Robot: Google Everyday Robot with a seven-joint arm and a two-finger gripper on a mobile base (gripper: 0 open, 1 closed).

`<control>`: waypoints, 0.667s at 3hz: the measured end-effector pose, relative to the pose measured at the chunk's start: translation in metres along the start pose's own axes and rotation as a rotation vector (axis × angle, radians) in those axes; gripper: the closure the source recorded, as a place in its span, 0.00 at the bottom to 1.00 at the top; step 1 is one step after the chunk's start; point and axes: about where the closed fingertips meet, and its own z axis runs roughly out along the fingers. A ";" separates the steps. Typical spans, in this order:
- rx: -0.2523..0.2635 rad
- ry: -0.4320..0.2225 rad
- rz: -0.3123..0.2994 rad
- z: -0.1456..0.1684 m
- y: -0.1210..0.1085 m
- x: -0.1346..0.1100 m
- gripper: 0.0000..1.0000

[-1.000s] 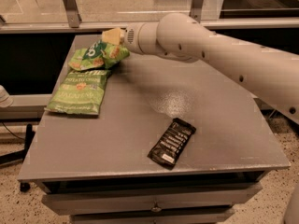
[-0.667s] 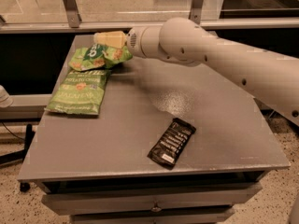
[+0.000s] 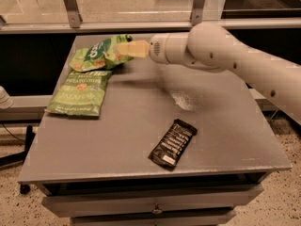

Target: Move green rice chip bag near green jalapeno chip bag

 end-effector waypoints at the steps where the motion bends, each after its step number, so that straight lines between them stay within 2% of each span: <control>1: -0.024 0.010 -0.150 -0.053 -0.027 -0.001 0.00; 2: -0.059 0.027 -0.290 -0.111 -0.040 0.006 0.00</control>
Offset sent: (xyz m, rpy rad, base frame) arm -0.0891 -0.1863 0.0279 -0.4119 -0.4830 0.3285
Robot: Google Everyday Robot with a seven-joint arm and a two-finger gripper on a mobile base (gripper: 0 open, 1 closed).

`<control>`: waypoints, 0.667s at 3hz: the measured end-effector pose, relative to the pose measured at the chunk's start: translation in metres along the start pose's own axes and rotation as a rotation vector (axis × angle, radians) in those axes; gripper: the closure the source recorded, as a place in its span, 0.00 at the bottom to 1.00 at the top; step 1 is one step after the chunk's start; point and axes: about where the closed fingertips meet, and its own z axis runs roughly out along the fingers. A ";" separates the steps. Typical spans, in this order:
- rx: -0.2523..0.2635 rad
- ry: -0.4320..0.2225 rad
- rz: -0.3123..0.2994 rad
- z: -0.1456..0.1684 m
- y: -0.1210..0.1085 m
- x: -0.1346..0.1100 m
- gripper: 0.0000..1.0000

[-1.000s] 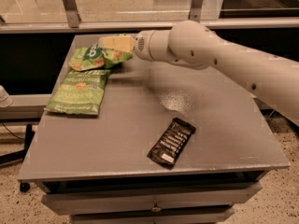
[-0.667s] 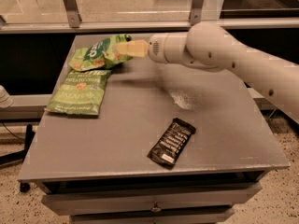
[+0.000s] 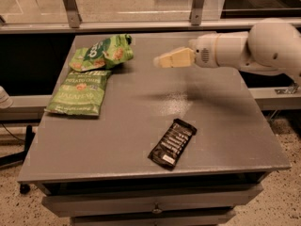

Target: Move green rice chip bag near green jalapeno chip bag

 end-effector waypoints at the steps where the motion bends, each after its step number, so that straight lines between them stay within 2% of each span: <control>1: -0.047 -0.009 -0.161 -0.061 -0.005 0.005 0.00; 2: -0.087 0.015 -0.241 -0.066 0.004 0.012 0.00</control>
Offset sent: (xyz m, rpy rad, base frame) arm -0.0239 -0.0393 0.0118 -0.0487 -0.0859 0.0708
